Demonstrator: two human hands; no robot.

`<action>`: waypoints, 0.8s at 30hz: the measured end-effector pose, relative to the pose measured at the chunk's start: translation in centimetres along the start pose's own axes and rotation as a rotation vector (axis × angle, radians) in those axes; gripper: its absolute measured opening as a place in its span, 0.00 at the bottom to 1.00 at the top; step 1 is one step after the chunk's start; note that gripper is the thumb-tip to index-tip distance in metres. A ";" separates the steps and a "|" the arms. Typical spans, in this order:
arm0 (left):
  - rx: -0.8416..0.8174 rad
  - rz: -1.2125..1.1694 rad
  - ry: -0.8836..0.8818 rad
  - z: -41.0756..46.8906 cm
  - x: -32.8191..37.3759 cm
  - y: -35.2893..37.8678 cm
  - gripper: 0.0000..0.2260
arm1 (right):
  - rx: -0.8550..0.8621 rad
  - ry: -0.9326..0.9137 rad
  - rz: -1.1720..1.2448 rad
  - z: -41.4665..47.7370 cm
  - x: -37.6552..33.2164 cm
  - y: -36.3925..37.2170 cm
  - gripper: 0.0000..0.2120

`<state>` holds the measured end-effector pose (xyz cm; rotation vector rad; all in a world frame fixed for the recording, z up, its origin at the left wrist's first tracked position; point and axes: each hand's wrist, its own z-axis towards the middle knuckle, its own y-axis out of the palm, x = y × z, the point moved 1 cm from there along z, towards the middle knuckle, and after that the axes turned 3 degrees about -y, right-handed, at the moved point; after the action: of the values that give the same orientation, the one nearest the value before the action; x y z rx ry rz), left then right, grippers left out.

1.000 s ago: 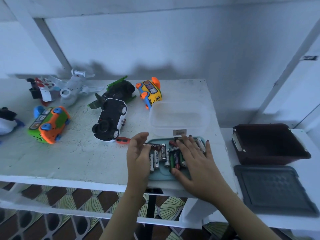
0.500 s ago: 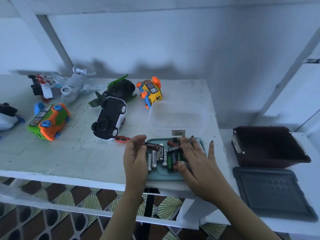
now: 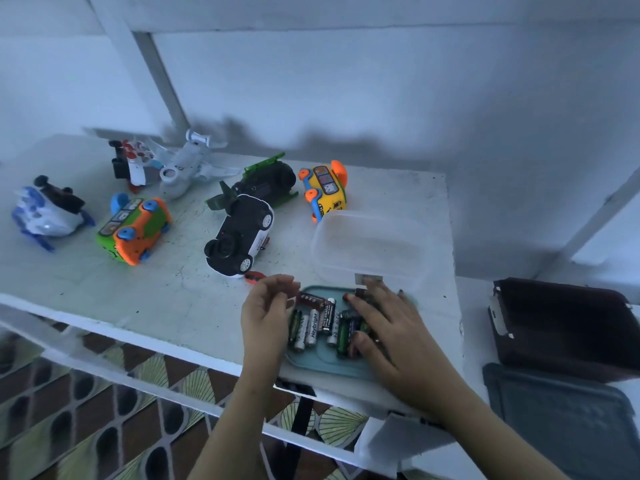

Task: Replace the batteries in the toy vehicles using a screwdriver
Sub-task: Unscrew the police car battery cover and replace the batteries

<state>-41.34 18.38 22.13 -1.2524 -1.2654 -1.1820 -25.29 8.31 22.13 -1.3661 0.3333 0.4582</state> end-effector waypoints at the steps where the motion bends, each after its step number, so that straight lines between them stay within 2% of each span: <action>1: 0.015 0.020 0.011 0.2 0.2 -0.1 0.16 | 0.017 -0.014 0.008 0.1 0.1 -0.3 0.28; 9: 0.157 0.038 0.096 0.6 1.3 -0.8 0.15 | 0.074 -0.111 0.086 3.2 -0.2 -1.8 0.21; 13: 0.215 0.072 0.131 1.4 1.7 -2.4 0.14 | 0.036 -0.121 0.050 6.0 -1.7 -1.6 0.19; 19: 0.323 0.085 0.146 4.3 2.0 -5.8 0.13 | -0.001 -0.157 -0.051 10.4 -4.7 0.5 0.16; 24: 0.309 0.167 0.139 7.5 2.6 -8.5 0.15 | -0.107 -0.104 -0.288 13.9 -7.2 2.5 0.15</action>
<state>-49.84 26.05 24.11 -1.0090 -1.1649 -0.8986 -33.28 21.45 25.96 -1.4609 0.0248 0.3092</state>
